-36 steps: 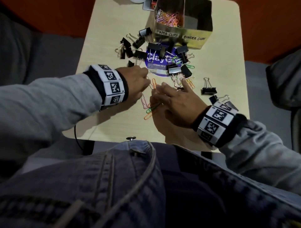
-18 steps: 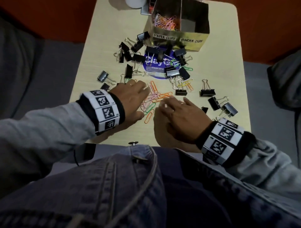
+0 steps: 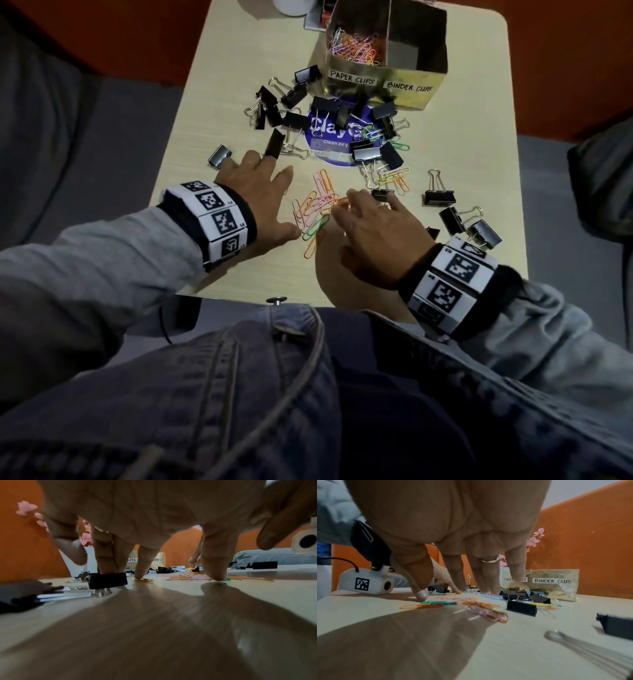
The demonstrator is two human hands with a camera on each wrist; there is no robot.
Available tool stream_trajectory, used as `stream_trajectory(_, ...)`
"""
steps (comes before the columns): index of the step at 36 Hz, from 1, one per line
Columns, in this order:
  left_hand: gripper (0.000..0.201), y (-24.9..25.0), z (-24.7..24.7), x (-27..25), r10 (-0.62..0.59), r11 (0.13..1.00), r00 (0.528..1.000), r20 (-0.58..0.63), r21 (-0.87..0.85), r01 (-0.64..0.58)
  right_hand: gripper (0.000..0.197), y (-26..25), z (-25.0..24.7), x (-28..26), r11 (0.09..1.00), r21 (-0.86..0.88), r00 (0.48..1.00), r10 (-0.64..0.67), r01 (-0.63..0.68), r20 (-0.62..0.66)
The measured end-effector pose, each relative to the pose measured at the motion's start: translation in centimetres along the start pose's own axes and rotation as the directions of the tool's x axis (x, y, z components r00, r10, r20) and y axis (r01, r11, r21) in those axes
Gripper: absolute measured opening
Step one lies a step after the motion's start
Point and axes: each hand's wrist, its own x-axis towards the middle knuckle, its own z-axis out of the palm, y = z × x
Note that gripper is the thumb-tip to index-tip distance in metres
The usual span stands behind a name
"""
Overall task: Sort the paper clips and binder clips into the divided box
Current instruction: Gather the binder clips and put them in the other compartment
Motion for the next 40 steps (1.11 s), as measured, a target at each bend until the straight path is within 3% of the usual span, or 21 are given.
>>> stream_trajectory(4, 0.092, -0.2, -0.2, -0.3, 0.131, 0.991, 0.991, 0.004, 0.041, -0.131, 0.050, 0.6, -0.3, -1.0, 0.998, -0.060, 0.997, 0.034, -0.030, 0.073)
stream_trajectory(10, 0.098, 0.9, -0.3, -0.7, 0.305, 0.952, 0.952, 0.019, 0.033, -0.305, 0.073, 0.4, 1.4, -2.0, 0.997, -0.078, 0.989, 0.010, 0.002, 0.149)
stream_trajectory(17, 0.105, 2.3, -0.8, 1.1, 0.249, 0.967, 0.969, -0.007, -0.055, -0.249, 0.073, 0.2, 0.8, 0.9, 0.998, -0.005, 0.996, -0.062, 0.063, 0.071)
stream_trajectory(25, 0.103, 1.1, -1.4, 2.1, 0.143, 0.990, 0.989, -0.024, -0.008, -0.143, 0.070, 2.4, 1.3, 0.4, 0.997, 0.039, 0.997, -0.067, 0.065, 0.042)
stream_trajectory(34, 0.115, 2.4, -0.4, 1.0, 0.224, 0.963, 0.974, -0.022, -0.147, -0.225, 0.070, 2.0, 1.0, 2.1, 0.999, -0.004, 0.999, -0.042, 0.042, 0.030)
stream_trajectory(40, 0.132, 2.7, -0.5, 0.0, 0.111, 0.971, 0.992, 0.061, -0.219, -0.095, 0.070, 2.0, 1.3, 1.2, 0.997, -0.005, 0.997, -0.080, 0.080, 0.012)
